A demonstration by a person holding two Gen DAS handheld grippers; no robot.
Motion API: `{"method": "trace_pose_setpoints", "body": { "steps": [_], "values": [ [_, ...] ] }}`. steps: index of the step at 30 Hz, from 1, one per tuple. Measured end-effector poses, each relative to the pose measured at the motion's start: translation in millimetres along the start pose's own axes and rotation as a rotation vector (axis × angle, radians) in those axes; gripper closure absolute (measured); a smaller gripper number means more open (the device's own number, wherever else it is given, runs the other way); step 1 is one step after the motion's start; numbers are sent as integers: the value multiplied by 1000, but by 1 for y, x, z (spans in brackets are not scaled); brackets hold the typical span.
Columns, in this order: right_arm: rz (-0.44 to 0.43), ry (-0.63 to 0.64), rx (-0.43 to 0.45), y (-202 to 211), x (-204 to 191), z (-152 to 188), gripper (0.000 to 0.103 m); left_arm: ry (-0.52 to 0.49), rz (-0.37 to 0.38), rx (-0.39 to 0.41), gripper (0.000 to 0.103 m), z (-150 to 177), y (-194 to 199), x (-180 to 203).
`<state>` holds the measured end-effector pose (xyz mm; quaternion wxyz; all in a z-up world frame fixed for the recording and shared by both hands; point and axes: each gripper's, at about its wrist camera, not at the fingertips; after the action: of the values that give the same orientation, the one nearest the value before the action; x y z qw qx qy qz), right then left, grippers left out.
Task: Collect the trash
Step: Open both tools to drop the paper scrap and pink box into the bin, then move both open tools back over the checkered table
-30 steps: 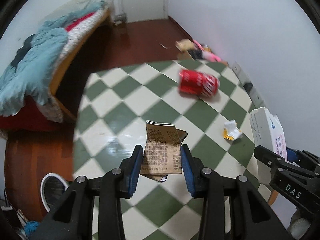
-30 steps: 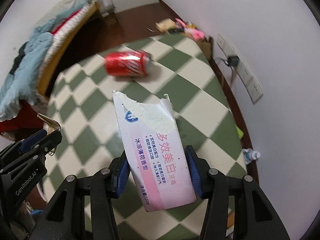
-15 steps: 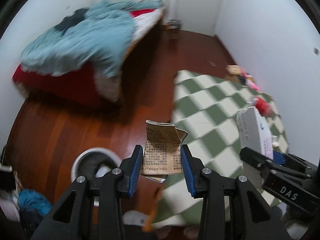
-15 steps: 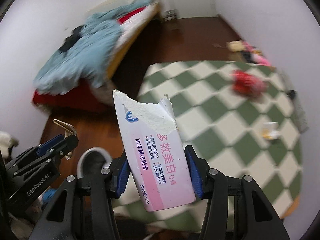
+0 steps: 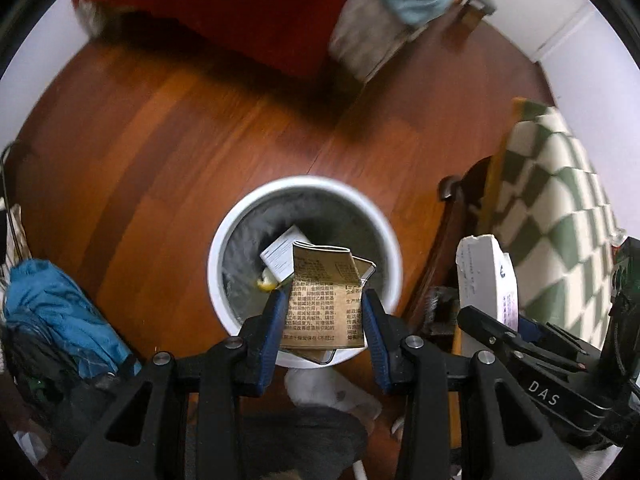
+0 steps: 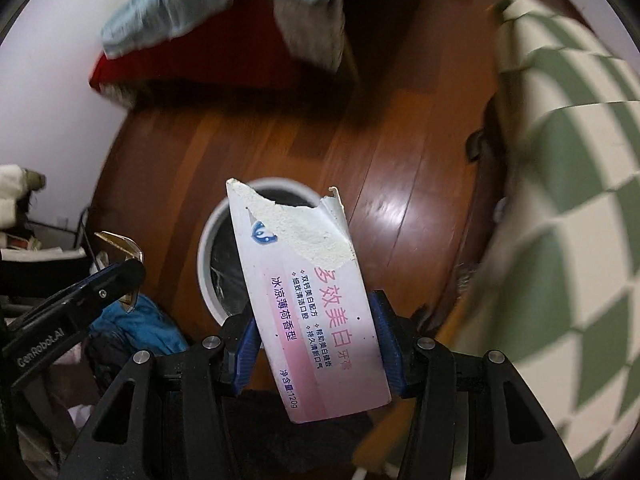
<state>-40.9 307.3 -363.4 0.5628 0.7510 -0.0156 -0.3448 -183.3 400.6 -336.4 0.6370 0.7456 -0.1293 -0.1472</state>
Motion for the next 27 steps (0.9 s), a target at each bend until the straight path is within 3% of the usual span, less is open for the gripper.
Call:
{"method": "trace_pose_setpoints", "body": {
  "steps": [4, 8, 12, 14, 15, 21, 27],
  "values": [
    [27, -5, -65, -51, -1, -10, 49, 20, 1, -74, 64, -4, -37, -15],
    [61, 4, -105, -85, -3, -22, 48, 55, -15, -89, 11, -2, -53, -24],
    [64, -2, -135, -105, 5, -31, 45, 79, -74, -90, 9, 2, -53, -37],
    [76, 0, -139, -110, 8, -33, 14, 81, -114, -74, 9, 4, -52, -41],
    [82, 3, -139, -113, 10, -35, 10, 84, -136, -60, 9, 5, -50, -43],
    [146, 30, -108, -105, 7, -30, 5, 91, -240, -9, 9, 13, -44, -48],
    [207, 84, -94, -92, 1, -18, 5, 81, -256, -3, 9, 21, -35, -44]
  ]
}}
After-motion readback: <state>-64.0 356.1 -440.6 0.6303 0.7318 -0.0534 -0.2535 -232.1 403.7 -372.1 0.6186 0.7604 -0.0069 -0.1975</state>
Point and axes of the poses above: each gripper's, at about its wrist camera, not at the fingertips, and y roughly against the way its jaws point, x to its right, z to its underside, and after that the axes turned 13 degrees about -z, right-handed
